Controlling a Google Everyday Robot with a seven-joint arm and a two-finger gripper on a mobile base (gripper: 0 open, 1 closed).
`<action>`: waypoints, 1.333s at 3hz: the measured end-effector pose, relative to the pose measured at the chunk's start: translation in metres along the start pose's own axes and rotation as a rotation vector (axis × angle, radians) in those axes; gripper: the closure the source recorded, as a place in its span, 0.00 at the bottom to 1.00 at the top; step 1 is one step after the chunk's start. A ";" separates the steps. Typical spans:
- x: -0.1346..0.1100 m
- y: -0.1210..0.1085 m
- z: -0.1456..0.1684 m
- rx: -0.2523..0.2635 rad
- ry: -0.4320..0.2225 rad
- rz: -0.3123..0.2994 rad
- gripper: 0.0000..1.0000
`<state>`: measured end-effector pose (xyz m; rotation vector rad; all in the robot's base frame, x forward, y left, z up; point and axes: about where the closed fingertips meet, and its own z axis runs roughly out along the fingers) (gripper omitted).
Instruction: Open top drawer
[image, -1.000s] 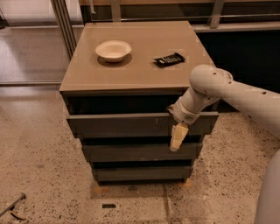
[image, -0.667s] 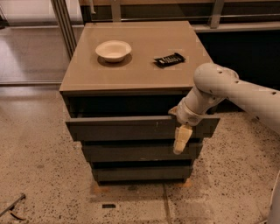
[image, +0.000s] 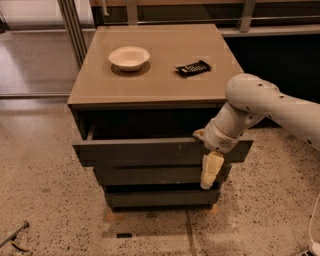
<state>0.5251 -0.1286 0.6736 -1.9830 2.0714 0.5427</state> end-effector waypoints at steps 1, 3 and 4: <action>0.003 0.017 0.002 -0.046 -0.009 0.025 0.00; -0.001 0.078 -0.035 -0.178 0.043 0.067 0.00; -0.001 0.078 -0.035 -0.178 0.043 0.067 0.00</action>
Offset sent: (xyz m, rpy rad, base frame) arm -0.0995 -0.0173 0.0237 0.0095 0.2684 -0.0186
